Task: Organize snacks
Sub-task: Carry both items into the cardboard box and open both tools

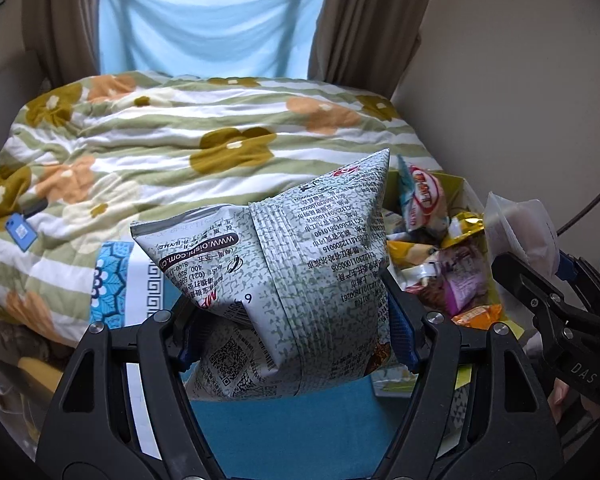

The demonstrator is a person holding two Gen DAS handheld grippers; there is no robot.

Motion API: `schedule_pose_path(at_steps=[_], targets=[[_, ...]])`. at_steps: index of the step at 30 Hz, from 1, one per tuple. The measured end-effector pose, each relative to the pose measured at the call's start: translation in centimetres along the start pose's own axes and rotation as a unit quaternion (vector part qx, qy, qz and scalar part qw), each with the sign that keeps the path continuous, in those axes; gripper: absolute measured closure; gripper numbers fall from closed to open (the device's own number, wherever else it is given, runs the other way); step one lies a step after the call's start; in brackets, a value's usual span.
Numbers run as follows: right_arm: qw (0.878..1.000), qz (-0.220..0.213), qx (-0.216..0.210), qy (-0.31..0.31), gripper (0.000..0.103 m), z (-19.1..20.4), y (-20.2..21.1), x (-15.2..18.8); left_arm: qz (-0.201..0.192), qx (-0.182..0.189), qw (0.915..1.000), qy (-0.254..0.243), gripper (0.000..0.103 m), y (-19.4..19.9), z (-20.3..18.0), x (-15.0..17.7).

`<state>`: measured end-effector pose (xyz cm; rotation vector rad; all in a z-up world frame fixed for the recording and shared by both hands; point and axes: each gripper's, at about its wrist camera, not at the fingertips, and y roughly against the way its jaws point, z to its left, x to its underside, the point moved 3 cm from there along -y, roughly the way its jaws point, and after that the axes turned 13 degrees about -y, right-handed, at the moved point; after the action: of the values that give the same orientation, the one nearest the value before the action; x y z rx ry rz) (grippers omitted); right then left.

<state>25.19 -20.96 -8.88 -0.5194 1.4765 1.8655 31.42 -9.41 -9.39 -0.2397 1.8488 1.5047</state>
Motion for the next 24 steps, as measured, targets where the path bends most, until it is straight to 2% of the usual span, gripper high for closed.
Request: schedule_pose_path(at_steps=[4, 9, 12, 13, 14, 16, 17, 24], targets=[[0.999, -0.021, 0.031, -0.010, 0.030, -5.4, 3.2, -1.4, -0.006, 0.026, 0.9994, -0.024, 0.033, -1.0, -6.2, -1.7], [0.997, -0.032, 0.056, -0.032, 0.030, -11.6, 5.5, -2.5, 0.011, 0.051, 0.9979, -0.040, 0.033, -3.7, -12.9, -2.8], [0.997, -0.036, 0.060, -0.043, 0.030, -14.4, 6.3, -2.8, 0.028, 0.044, 0.9976, -0.046, 0.032, -5.5, -15.8, -2.8], [0.997, -0.036, 0.060, -0.044, 0.030, -15.2, 6.5, -2.9, 0.032, 0.041, 0.9977, -0.044, 0.029, -6.0, -16.5, -2.7], [0.997, -0.037, 0.060, -0.043, 0.030, -16.0, 6.6, -3.0, 0.037, 0.037, 0.9978, -0.040, 0.027, -6.4, -17.1, -2.4], [0.997, -0.033, 0.059, -0.040, 0.030, -17.4, 6.7, -3.2, 0.040, 0.018, 0.9986, -0.030, 0.007, -6.8, -17.5, -1.8], [0.997, -0.031, 0.058, -0.038, 0.030, -18.0, 6.6, -3.2, 0.038, 0.012, 0.9990, -0.023, 0.002, -6.8, -17.7, -1.4], [0.999, -0.003, 0.030, -0.015, 0.030, -20.1, 4.7, -2.5, 0.037, -0.023, 0.9989, 0.019, 0.000, -5.5, -16.1, 1.6]])
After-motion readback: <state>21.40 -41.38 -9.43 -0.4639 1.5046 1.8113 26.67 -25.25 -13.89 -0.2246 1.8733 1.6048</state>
